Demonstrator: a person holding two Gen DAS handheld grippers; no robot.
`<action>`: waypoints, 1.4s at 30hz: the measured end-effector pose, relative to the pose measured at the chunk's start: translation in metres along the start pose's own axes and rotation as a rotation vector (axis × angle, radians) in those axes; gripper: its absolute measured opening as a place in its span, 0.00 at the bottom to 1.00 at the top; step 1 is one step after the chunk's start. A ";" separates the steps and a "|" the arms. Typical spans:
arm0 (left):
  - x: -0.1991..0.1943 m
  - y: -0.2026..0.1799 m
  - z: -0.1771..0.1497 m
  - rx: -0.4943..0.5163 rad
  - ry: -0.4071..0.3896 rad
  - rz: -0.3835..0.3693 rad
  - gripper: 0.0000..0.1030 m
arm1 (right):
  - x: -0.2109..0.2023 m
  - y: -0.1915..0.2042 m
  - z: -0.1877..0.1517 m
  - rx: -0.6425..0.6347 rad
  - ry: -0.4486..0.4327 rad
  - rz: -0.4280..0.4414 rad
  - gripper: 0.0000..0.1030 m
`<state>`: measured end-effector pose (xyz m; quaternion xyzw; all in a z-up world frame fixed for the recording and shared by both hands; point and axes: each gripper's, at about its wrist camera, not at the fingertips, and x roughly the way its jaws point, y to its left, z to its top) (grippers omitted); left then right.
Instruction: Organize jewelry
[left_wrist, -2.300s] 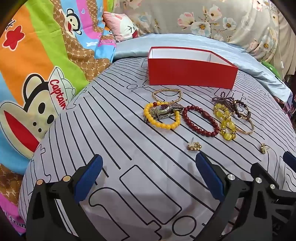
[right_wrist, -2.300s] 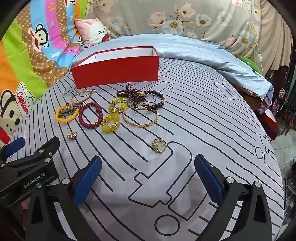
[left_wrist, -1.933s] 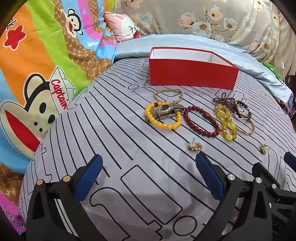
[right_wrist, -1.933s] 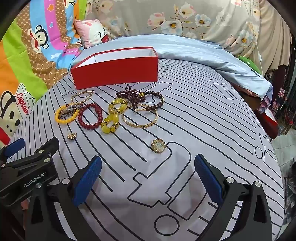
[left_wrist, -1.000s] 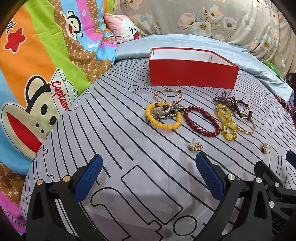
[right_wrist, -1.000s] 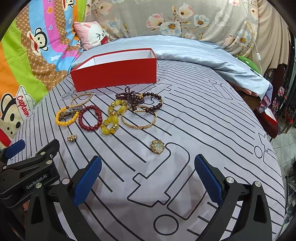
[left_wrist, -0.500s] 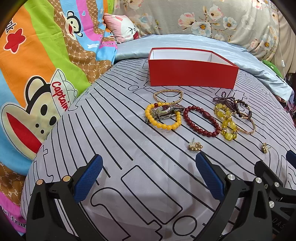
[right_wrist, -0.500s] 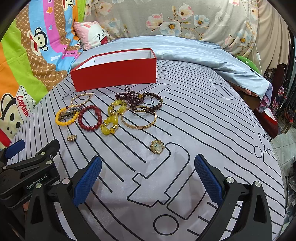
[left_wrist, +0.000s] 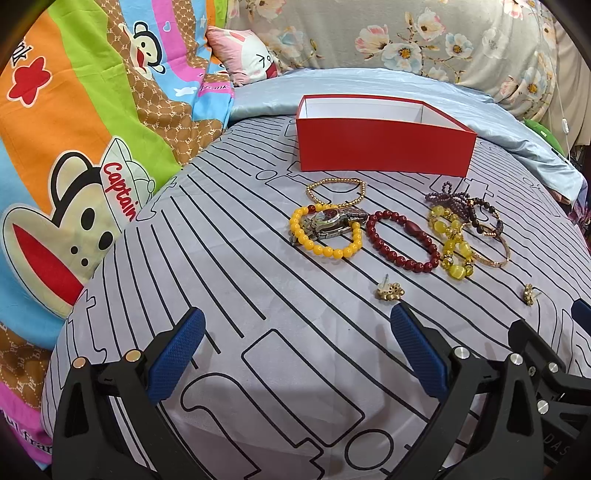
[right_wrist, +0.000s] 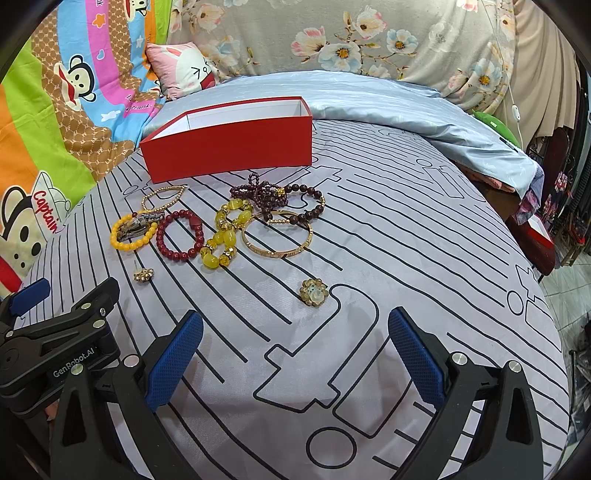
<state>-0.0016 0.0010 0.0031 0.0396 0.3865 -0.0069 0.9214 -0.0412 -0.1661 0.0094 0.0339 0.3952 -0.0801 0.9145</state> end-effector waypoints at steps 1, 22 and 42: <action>0.000 0.000 0.000 0.000 0.000 -0.001 0.93 | 0.000 0.000 0.000 0.000 -0.001 0.000 0.93; 0.001 0.000 0.000 0.003 0.000 0.000 0.93 | 0.000 0.000 0.000 0.002 -0.002 0.000 0.93; 0.004 0.006 0.000 -0.022 0.019 -0.007 0.93 | 0.000 -0.002 0.000 0.009 0.004 -0.001 0.93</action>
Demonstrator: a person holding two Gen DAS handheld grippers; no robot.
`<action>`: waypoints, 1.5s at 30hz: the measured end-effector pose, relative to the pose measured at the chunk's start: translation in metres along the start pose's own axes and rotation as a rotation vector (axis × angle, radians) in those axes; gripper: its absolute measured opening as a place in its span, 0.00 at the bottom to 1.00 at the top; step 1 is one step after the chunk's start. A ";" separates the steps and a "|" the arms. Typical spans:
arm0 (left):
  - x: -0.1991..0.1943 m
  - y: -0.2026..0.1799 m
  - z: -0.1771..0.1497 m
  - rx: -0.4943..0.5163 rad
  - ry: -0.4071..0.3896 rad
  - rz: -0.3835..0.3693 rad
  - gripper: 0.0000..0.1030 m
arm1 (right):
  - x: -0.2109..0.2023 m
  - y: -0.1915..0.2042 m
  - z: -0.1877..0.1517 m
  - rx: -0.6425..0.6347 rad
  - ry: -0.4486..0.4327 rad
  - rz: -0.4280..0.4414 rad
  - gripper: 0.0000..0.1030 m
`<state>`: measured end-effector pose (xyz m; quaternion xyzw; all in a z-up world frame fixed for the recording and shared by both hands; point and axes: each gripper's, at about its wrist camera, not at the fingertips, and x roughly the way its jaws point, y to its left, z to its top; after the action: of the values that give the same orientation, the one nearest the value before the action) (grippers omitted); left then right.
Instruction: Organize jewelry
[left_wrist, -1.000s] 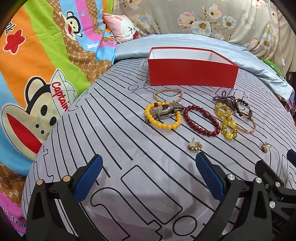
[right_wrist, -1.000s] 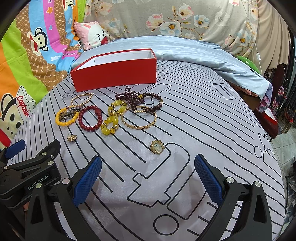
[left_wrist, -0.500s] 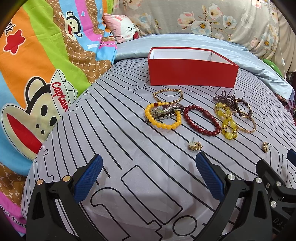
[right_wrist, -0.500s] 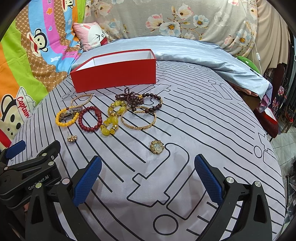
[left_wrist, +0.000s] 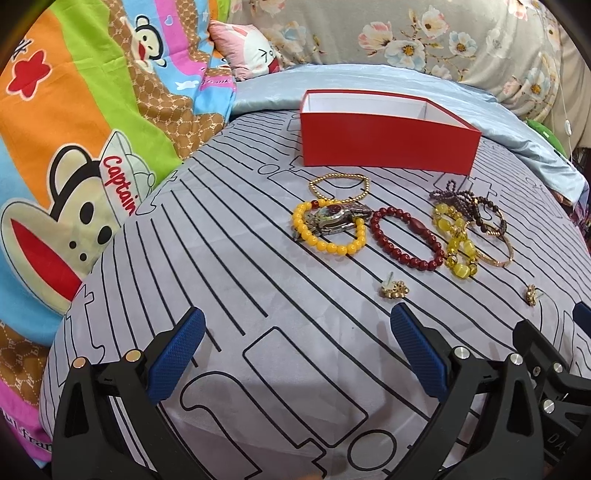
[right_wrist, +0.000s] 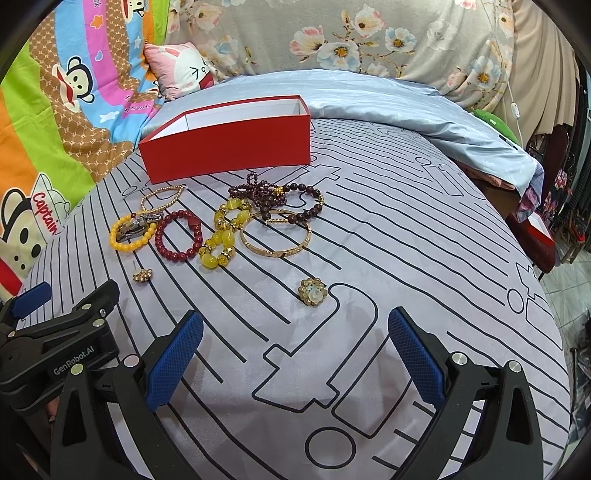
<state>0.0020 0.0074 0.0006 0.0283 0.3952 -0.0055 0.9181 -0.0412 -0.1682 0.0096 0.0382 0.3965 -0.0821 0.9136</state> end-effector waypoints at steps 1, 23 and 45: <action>0.000 0.001 0.000 -0.007 0.002 -0.005 0.93 | 0.000 -0.001 0.000 0.003 0.000 0.000 0.93; 0.041 0.029 0.041 -0.062 0.076 -0.158 0.66 | 0.012 -0.017 0.022 0.063 0.027 0.033 0.93; 0.029 0.021 0.051 -0.053 0.013 -0.237 0.07 | 0.021 -0.015 0.029 0.055 0.027 0.036 0.93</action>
<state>0.0602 0.0262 0.0154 -0.0430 0.4019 -0.1034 0.9088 -0.0091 -0.1893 0.0142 0.0713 0.4058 -0.0760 0.9080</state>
